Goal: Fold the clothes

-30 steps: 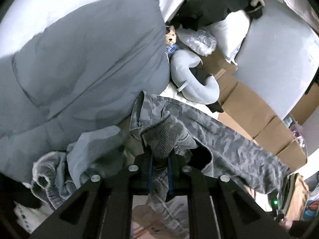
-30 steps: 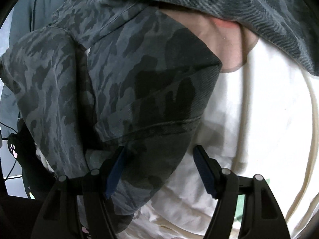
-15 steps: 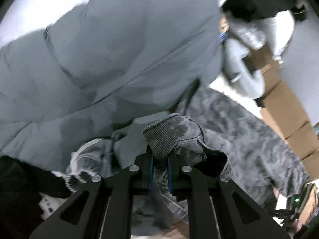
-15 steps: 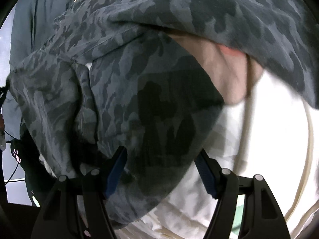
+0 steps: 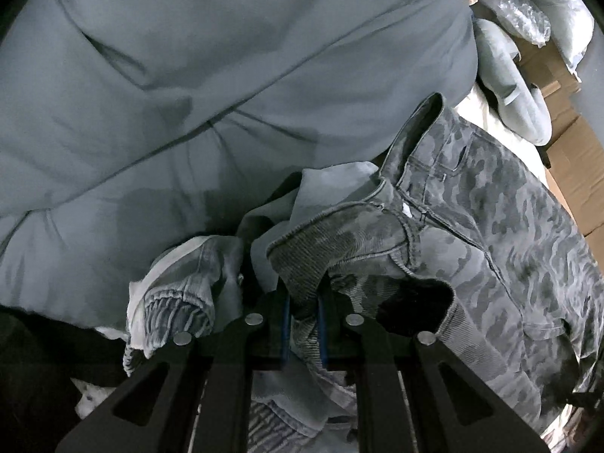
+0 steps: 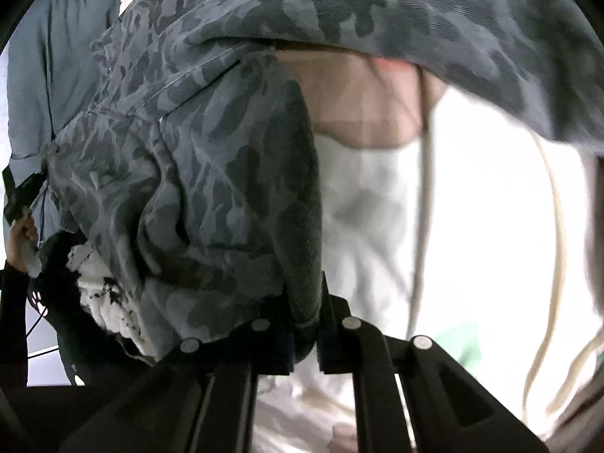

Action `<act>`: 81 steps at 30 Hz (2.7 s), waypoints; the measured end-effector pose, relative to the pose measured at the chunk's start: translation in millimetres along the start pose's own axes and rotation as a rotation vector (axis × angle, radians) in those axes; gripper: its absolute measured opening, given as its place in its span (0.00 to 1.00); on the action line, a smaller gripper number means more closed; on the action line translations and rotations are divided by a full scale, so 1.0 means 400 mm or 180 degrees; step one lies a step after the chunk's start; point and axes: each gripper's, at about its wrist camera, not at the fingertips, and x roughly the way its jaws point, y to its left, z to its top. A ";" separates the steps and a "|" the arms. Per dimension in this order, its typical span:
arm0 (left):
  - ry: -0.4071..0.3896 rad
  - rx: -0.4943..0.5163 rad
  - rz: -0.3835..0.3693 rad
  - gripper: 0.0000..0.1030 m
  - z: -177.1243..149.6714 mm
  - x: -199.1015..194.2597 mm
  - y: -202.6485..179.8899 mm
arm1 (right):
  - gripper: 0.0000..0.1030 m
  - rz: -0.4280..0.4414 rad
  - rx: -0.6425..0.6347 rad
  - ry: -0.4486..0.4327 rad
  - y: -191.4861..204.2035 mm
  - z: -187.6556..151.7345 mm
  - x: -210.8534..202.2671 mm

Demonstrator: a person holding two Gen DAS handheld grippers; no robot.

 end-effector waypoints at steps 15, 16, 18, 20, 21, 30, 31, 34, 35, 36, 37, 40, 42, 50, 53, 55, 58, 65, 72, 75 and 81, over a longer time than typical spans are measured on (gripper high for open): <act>0.0115 0.0050 -0.0157 0.15 0.005 0.074 0.030 | 0.06 -0.0534 0.0236 0.0366 -0.014 -0.140 -0.232; 0.0111 0.0063 -0.0162 0.15 0.007 0.080 0.031 | 0.06 -0.0571 0.0258 0.0391 -0.016 -0.148 -0.249; 0.0102 0.0052 -0.0186 0.15 0.017 0.095 0.035 | 0.06 -0.0635 0.0333 0.0456 -0.010 -0.162 -0.280; 0.0103 0.0010 -0.0232 0.15 0.028 0.111 0.041 | 0.06 -0.0688 0.0439 0.0536 0.006 -0.173 -0.310; 0.0103 -0.0012 -0.0255 0.15 0.034 0.118 0.043 | 0.06 -0.0714 0.0493 0.0576 0.014 -0.178 -0.324; 0.0121 -0.0056 -0.0374 0.15 0.048 0.136 0.053 | 0.09 -0.0607 0.0483 0.0618 0.098 -0.116 -0.351; 0.0122 -0.0057 -0.0376 0.15 0.048 0.135 0.050 | 0.09 -0.0519 0.0458 0.0599 0.115 -0.102 -0.341; 0.0105 -0.0077 -0.0386 0.15 0.042 0.135 0.050 | 0.09 -0.0266 0.0369 0.0537 0.170 -0.062 -0.313; 0.0095 -0.0071 -0.0381 0.15 0.039 0.134 0.050 | 0.09 -0.0204 0.0318 0.0522 0.188 -0.041 -0.307; 0.0089 -0.0076 -0.0383 0.15 0.037 0.133 0.050 | 0.09 -0.0142 0.0267 0.0508 0.205 -0.021 -0.301; 0.0084 -0.0081 -0.0385 0.15 0.036 0.133 0.051 | 0.09 -0.0092 0.0219 0.0500 0.227 -0.008 -0.294; 0.0081 -0.0106 -0.0392 0.15 0.031 0.129 0.055 | 0.09 0.0047 0.0094 0.0472 0.281 0.029 -0.281; 0.0079 -0.0095 -0.0378 0.15 0.031 0.129 0.054 | 0.09 0.0183 -0.0004 0.0444 0.326 0.058 -0.271; 0.0098 -0.0101 -0.0370 0.15 0.029 0.123 0.058 | 0.09 0.0555 -0.0324 0.0379 0.525 0.125 -0.178; 0.0097 -0.0119 -0.0382 0.15 0.029 0.124 0.061 | 0.09 0.0674 -0.0403 0.0338 0.590 0.154 -0.135; 0.0091 -0.0116 -0.0382 0.15 0.027 0.123 0.062 | 0.09 0.0728 -0.0411 0.0287 0.626 0.173 -0.095; 0.0088 -0.0117 -0.0389 0.15 0.025 0.122 0.065 | 0.09 0.0741 -0.0339 0.0227 0.669 0.194 -0.021; 0.0103 -0.0077 -0.0418 0.15 0.027 0.121 0.066 | 0.26 0.0391 -0.0199 -0.0061 0.728 0.213 0.158; 0.0075 -0.0096 -0.0438 0.16 0.021 0.121 0.069 | 0.62 0.0378 -0.0475 -0.0124 0.772 0.194 0.139; 0.0068 -0.0097 -0.0443 0.16 0.020 0.121 0.069 | 0.64 0.0374 -0.0719 -0.0158 0.791 0.176 0.091; 0.0064 -0.0088 -0.0458 0.16 0.022 0.120 0.072 | 0.64 0.0072 -0.0994 -0.0283 0.710 0.127 -0.012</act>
